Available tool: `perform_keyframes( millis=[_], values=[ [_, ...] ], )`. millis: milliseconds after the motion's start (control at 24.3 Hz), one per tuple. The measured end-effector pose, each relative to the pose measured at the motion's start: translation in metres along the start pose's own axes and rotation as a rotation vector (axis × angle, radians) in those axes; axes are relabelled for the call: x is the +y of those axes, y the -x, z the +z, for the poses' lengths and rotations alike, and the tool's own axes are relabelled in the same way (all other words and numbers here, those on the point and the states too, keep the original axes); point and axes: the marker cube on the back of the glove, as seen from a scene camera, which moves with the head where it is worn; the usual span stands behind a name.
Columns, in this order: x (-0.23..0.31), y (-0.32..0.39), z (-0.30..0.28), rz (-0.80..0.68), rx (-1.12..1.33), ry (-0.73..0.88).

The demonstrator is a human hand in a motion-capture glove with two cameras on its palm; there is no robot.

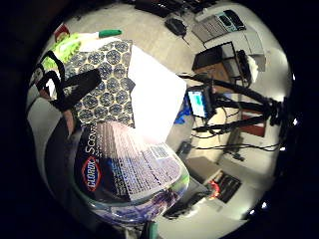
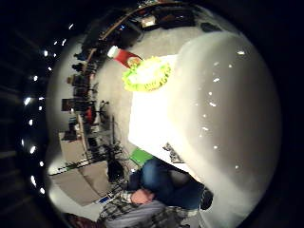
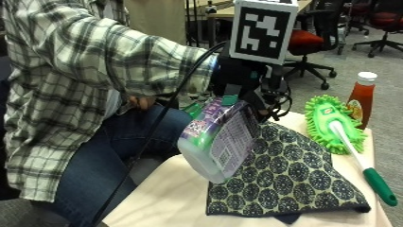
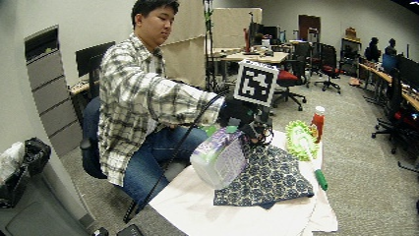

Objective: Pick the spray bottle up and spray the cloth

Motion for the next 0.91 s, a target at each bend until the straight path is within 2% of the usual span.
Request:
perform_keyframes(
  millis=[288,907],
  values=[
    [0.02,0.001,-0.023,-0.076,-0.441,-0.182],
    [0.056,0.002,-0.057,-0.183,-0.95,-0.558]
  ],
)
